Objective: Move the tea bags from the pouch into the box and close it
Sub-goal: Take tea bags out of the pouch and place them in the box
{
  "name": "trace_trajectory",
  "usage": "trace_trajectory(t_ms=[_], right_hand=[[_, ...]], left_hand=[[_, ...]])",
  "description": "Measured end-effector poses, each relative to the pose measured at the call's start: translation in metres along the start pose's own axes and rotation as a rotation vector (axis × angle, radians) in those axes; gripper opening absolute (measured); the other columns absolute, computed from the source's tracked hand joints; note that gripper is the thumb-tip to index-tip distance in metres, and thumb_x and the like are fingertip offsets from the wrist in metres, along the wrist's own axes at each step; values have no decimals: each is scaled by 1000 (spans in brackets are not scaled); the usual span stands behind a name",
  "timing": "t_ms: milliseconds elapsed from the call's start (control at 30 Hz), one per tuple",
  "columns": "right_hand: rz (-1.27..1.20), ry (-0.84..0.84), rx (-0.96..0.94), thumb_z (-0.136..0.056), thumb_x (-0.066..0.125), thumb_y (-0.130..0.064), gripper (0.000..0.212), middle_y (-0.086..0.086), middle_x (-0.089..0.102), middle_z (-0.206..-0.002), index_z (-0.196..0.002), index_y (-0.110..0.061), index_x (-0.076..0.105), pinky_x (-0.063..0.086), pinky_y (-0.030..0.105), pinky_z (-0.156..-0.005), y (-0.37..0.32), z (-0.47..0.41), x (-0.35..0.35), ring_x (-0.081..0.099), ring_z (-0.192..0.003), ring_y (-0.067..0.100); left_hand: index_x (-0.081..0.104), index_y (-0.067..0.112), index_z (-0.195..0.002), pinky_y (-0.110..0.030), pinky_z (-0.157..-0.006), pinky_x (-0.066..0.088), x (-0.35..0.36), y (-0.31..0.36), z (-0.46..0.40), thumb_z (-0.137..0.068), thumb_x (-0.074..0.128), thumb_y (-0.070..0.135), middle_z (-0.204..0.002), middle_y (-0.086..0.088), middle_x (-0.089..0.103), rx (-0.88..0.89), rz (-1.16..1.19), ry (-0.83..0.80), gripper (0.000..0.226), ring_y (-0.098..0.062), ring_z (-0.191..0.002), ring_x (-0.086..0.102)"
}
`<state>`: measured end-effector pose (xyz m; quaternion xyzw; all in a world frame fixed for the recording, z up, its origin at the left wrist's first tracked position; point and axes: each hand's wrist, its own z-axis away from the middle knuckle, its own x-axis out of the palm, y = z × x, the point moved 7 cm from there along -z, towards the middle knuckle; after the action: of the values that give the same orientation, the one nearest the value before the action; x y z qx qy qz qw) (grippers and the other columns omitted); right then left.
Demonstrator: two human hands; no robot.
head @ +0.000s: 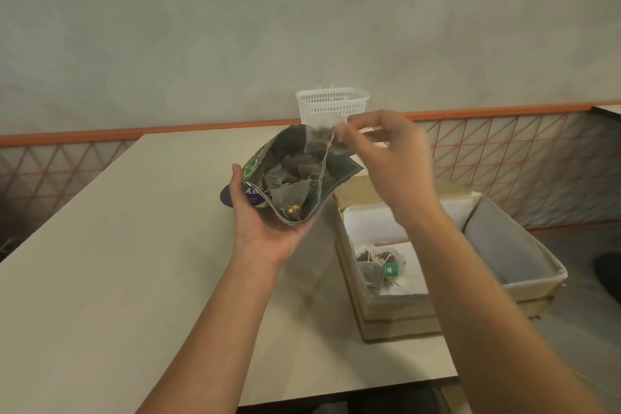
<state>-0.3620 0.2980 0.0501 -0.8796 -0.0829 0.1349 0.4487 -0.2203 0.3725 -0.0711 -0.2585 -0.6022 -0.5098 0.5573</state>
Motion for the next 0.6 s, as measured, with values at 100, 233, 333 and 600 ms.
trace_trajectory(t_ms=[100, 233, 333, 600], right_hand=[[-136, 52, 10, -87, 71, -25, 11, 2, 72, -85, -83, -17, 65, 59, 37, -63, -9, -2, -23, 71, -77, 25], [-143, 89, 35, -88, 70, -16, 12, 9, 70, -83, -85, -8, 61, 59, 33, -57, -7, 1, -49, 72, -71, 20], [-30, -59, 129, -84, 72, -11, 10, 6, 70, -82, -82, -11, 62, 57, 29, -57, 16, 7, -53, 69, -66, 14], [325, -435, 287, -85, 69, -7, 19, -3, 68, -89, -86, -26, 70, 52, 32, -60, 75, 41, -34, 64, -70, 21]], left_hand=[[62, 15, -130, -63, -101, 46, -1, -2, 0, -81, 61, 70, -128, -28, 63, -1, -9, -7, 74, -51, -115, 61], [61, 15, -131, -62, -103, 45, -1, -5, 0, -82, 61, 69, -129, -27, 62, -4, -10, -17, 73, -50, -117, 60], [59, 16, -134, -60, -108, 42, 0, -8, -2, -82, 60, 68, -132, -26, 61, -11, -5, -48, 73, -49, -121, 58], [60, 15, -133, -57, -110, 41, 1, -14, -3, -85, 57, 68, -132, -23, 63, -14, -27, -69, 72, -46, -122, 58]])
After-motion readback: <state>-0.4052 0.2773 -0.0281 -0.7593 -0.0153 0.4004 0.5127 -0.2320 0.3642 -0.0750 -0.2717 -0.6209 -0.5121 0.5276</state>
